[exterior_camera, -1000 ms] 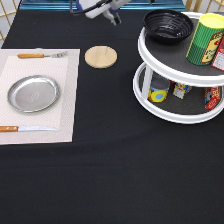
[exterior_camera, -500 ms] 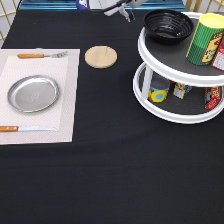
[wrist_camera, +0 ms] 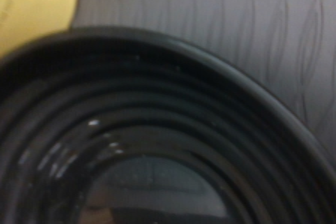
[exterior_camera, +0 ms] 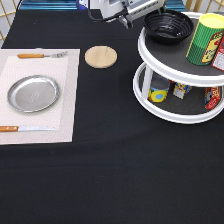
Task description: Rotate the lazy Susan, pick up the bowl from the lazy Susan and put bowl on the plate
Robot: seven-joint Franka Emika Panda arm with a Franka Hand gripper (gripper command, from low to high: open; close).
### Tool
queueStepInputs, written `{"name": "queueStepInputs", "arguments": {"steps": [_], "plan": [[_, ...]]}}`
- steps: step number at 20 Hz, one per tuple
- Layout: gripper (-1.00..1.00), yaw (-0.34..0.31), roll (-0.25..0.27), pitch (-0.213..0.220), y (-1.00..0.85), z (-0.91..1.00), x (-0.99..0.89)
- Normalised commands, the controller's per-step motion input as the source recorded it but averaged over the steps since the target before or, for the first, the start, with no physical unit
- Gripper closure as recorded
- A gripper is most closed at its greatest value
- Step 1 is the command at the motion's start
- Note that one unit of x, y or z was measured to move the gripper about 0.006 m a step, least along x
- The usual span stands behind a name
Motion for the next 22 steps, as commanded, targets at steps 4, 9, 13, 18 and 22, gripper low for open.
{"name": "queueStepInputs", "arguments": {"steps": [4, 9, 13, 18, 22], "plan": [[1.00, -0.028, -0.144, 0.000, 0.42, -0.01, -0.01], [1.00, -0.002, -0.151, -0.001, 0.37, 0.00, -0.01], [1.00, 0.000, -0.141, -0.006, 0.19, 0.00, 0.00], [1.00, 0.000, -0.105, 0.000, 0.00, 0.00, 0.00], [1.00, -0.005, -0.105, -0.018, -0.01, 0.00, 0.06]]}}
